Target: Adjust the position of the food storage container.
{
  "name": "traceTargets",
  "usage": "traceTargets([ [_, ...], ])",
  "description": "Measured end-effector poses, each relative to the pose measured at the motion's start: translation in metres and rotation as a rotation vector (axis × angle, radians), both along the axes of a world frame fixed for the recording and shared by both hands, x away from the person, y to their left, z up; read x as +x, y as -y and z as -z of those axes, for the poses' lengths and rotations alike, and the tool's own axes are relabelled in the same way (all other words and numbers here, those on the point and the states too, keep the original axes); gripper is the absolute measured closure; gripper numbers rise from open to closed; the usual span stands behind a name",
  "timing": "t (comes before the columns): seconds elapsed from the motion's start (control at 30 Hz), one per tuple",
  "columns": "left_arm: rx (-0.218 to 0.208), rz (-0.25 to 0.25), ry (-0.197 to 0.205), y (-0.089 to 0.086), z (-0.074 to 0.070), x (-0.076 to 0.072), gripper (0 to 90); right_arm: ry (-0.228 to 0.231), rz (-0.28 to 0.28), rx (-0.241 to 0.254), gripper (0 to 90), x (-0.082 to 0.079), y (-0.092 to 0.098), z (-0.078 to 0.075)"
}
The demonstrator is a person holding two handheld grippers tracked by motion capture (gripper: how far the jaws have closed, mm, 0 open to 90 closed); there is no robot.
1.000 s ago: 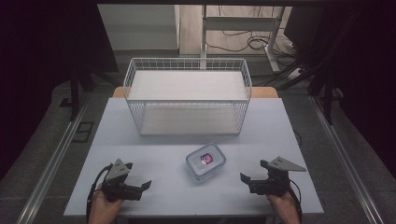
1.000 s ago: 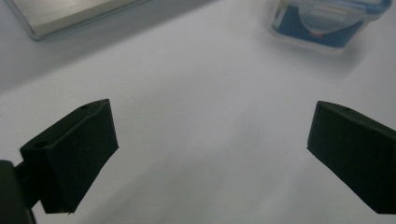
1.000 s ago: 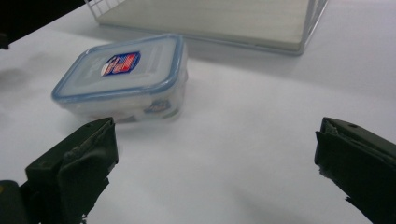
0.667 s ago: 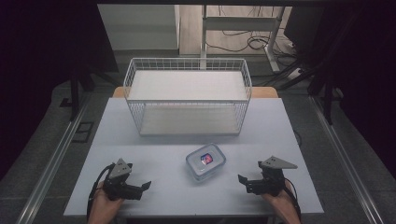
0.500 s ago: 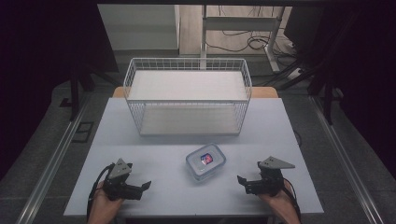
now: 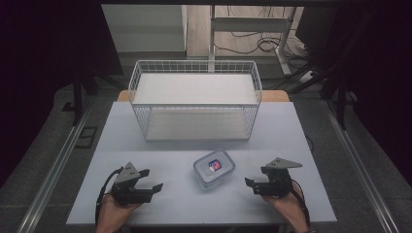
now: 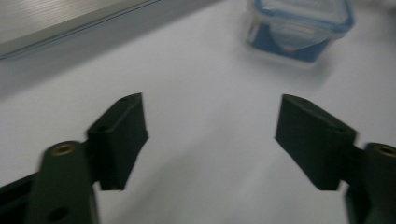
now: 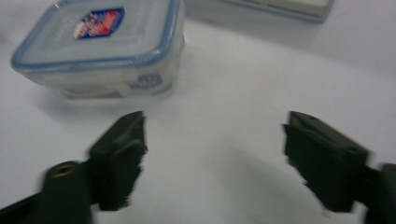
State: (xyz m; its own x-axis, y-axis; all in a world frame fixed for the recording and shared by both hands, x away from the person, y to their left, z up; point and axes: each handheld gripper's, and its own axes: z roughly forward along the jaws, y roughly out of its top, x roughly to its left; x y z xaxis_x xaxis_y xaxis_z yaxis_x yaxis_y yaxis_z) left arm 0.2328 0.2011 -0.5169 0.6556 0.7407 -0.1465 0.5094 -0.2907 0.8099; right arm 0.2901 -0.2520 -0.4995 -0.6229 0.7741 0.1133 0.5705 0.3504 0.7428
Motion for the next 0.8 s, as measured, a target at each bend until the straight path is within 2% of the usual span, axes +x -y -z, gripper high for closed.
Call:
traceTargets([
  [0.03, -0.014, 0.016, -0.005, 0.004, -0.001, 0.002, 37.6, 0.014, -0.007, 0.003, 35.7, 0.003, -0.002, -0.003],
  [0.07, -0.014, 0.016, -0.005, 0.004, -0.001, 0.002, 41.4, 0.014, -0.007, 0.003, 35.7, 0.003, -0.002, -0.003],
  [0.1, -0.018, 0.033, -0.013, 0.009, -0.001, 0.005, 46.1, 0.021, -0.022, 0.016, 46.6, 0.007, -0.002, -0.006],
  [0.13, -0.018, 0.033, -0.013, 0.009, -0.001, 0.005, 49.1, 0.021, -0.022, 0.016, 46.6, 0.007, -0.002, -0.006],
  [0.17, -0.011, 0.058, -0.026, 0.016, -0.001, 0.008, 54.8, 0.019, -0.039, 0.023, 57.3, 0.011, -0.003, -0.007],
  [0.23, 0.001, 0.074, -0.032, 0.022, -0.001, 0.011, 57.8, 0.019, -0.05, 0.021, 60.5, 0.012, -0.004, -0.008],
  [0.37, 0.03, 0.113, -0.034, 0.037, 0.0, 0.015, 75.2, 0.0, -0.094, -0.011, 76.6, 0.019, -0.011, -0.005],
  [0.43, 0.033, 0.123, -0.036, 0.044, 0.001, 0.017, 88.0, 0.0, -0.118, -0.033, 87.8, 0.026, -0.018, -0.003],
  [0.53, 0.038, 0.132, -0.042, 0.051, 0.003, 0.02, 89.9, 0.007, -0.119, -0.043, 89.7, 0.03, -0.023, -0.004],
  [0.67, 0.022, 0.143, -0.063, 0.061, 0.008, 0.026, 90.0, 0.0, -0.128, -0.048, 89.9, 0.044, -0.033, -0.003],
  [0.7, 0.021, 0.147, -0.066, 0.063, 0.009, 0.028, 90.0, -0.004, -0.131, -0.057, 89.9, 0.051, -0.038, 0.0],
  [0.73, 0.024, 0.158, -0.073, 0.072, 0.011, 0.032, 90.0, -0.005, -0.131, -0.067, 89.9, 0.054, -0.04, 0.001],
  [0.8, 0.027, 0.163, -0.076, 0.076, 0.013, 0.033, 90.0, -0.007, -0.13, -0.073, 89.9, 0.057, -0.042, 0.003],
])
